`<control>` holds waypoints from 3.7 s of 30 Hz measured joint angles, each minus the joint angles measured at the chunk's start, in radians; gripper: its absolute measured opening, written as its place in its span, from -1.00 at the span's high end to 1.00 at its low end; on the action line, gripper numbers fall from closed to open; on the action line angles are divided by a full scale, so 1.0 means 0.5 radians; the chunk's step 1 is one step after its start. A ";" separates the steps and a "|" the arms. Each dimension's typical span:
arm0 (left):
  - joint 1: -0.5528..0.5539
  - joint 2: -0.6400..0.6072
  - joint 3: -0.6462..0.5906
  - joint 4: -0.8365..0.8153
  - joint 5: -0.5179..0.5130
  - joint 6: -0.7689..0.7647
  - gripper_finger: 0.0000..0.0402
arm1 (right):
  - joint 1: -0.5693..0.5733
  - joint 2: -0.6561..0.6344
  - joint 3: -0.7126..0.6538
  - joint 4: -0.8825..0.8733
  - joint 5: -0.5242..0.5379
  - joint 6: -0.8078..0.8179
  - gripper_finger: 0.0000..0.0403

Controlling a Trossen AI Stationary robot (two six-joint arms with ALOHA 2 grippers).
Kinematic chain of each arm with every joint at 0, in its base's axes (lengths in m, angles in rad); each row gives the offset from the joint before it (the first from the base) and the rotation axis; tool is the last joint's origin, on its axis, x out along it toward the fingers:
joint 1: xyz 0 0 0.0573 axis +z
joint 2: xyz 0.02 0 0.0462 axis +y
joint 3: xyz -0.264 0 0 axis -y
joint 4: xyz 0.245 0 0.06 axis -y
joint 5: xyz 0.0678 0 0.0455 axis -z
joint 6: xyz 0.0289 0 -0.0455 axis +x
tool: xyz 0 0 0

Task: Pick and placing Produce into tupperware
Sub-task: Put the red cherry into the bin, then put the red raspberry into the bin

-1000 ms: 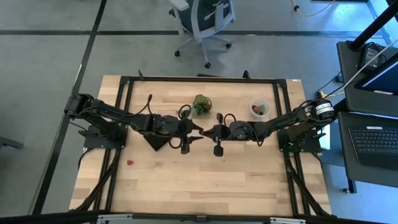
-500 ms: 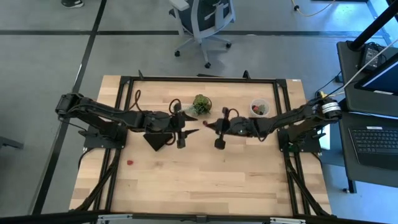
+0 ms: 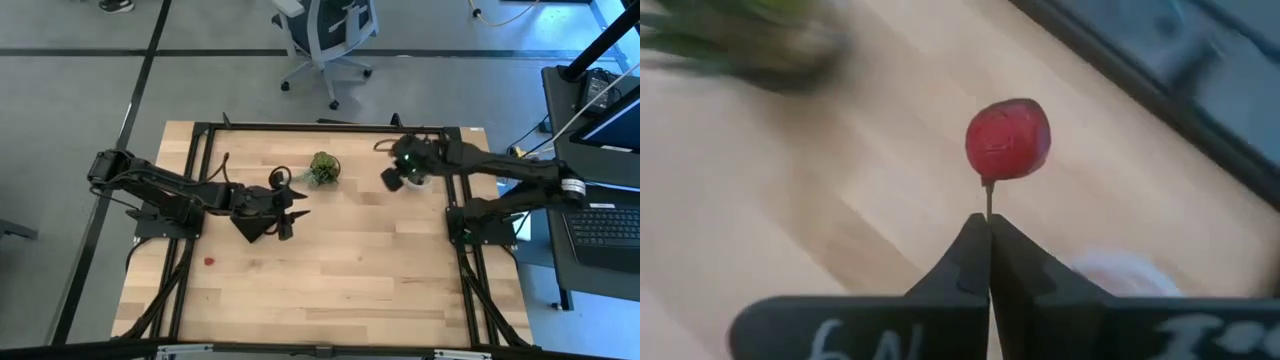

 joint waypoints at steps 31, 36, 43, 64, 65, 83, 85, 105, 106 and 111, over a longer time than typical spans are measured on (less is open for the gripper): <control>0.000 0.000 -0.038 0.002 0.000 -0.014 0.03 | -0.517 -0.003 -0.373 -0.343 -0.369 -0.072 1.00; 0.000 0.000 -0.038 0.002 0.000 -0.014 0.03 | -0.517 -0.003 -0.373 -0.316 -0.368 -0.070 0.99; 0.000 0.000 -0.038 0.002 0.000 -0.014 0.03 | -0.517 -0.003 -0.373 -0.307 -0.364 -0.058 0.94; 0.000 0.001 -0.038 0.002 0.000 -0.014 0.03 | -0.517 -0.003 -0.373 -0.292 -0.364 -0.058 0.88; 0.000 0.001 -0.038 0.002 0.000 -0.014 0.03 | -0.517 -0.003 -0.373 -0.292 -0.364 -0.058 0.85; -0.053 0.001 -0.039 -0.417 0.294 -0.072 0.03 | -0.424 -0.087 -0.070 -0.111 -0.363 -0.216 0.40; -0.082 0.001 -0.039 -0.491 0.294 -0.074 0.03 | -0.358 -0.101 -0.059 0.104 -0.363 -0.226 0.40; -0.382 0.001 -0.038 -1.444 0.788 -1.240 0.03 | 0.377 0.078 -0.503 1.854 -0.369 -0.587 0.40; -0.397 0.001 -0.038 -1.518 0.825 -1.337 0.03 | 0.377 0.102 -0.521 1.894 -0.369 -0.584 0.40; -0.483 0.001 -0.038 -1.995 0.940 -1.778 0.03 | 0.377 0.234 -0.565 2.014 -0.366 -0.537 0.40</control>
